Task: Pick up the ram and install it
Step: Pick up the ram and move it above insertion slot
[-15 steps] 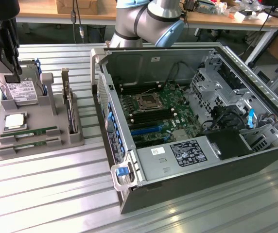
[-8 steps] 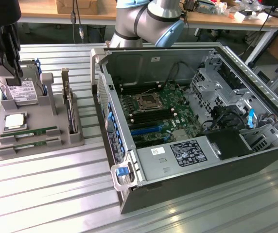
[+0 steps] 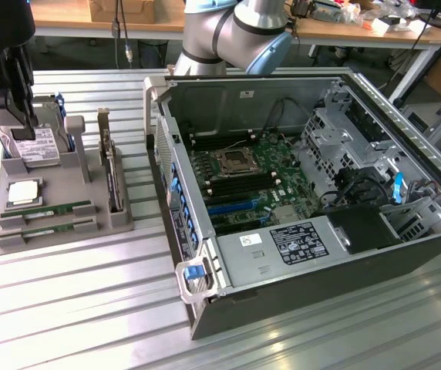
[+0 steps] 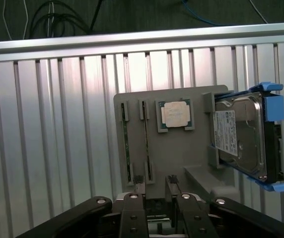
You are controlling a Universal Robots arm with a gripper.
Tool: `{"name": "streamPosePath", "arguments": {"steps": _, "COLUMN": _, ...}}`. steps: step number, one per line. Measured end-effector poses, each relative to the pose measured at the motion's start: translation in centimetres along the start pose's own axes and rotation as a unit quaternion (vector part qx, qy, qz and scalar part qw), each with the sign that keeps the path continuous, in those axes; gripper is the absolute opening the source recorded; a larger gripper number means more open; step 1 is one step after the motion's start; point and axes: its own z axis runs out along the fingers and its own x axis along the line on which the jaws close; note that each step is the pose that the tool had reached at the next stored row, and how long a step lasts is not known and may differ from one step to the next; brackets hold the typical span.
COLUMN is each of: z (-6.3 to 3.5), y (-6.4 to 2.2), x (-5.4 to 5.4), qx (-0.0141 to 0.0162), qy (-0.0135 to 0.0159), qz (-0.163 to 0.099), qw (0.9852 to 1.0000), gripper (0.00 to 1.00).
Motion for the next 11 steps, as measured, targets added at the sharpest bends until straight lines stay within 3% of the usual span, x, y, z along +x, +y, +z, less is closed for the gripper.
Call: {"name": "streamPosePath", "arguments": {"steps": 11, "z": 0.94, "y": -0.04, "x": 0.03, "qx": 0.0, "qy": 0.0, "qz": -0.001, "qw": 1.0, "gripper": 0.3}}
